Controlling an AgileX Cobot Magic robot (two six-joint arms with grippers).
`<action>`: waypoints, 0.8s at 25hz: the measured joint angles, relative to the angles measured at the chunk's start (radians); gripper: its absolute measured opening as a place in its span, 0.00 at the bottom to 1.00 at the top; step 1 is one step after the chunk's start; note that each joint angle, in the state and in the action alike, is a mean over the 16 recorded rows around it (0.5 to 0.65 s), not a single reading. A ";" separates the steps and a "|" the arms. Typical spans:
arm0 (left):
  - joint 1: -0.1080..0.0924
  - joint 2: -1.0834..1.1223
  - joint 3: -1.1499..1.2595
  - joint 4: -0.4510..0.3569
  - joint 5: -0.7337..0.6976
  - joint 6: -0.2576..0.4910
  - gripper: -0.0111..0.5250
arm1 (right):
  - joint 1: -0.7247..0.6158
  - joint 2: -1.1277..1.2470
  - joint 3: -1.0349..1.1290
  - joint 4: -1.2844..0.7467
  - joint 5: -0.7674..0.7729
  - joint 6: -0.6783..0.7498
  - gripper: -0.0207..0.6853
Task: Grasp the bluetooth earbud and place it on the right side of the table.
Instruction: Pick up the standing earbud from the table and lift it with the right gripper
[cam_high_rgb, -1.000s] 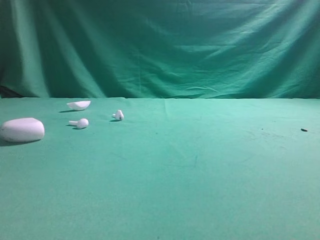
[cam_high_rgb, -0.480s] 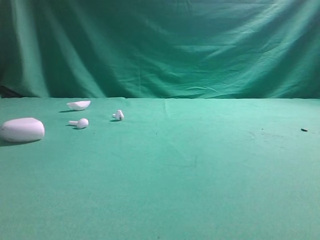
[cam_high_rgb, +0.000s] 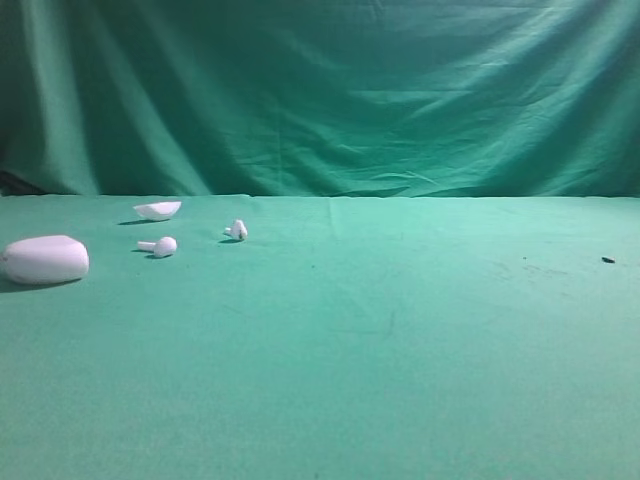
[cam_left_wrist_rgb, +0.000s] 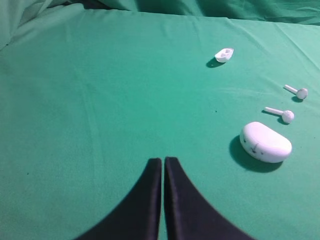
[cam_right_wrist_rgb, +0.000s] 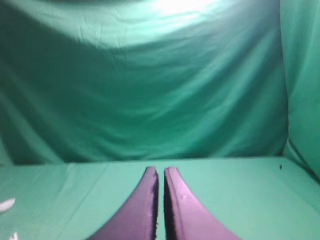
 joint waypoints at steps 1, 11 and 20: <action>0.000 0.000 0.000 0.000 0.000 0.000 0.02 | 0.000 0.018 -0.028 0.002 0.011 0.000 0.03; 0.000 0.000 0.000 0.000 0.000 0.000 0.02 | 0.000 0.368 -0.336 0.033 0.383 -0.041 0.03; 0.000 0.000 0.000 0.000 0.000 0.000 0.02 | 0.072 0.843 -0.583 0.075 0.641 -0.157 0.03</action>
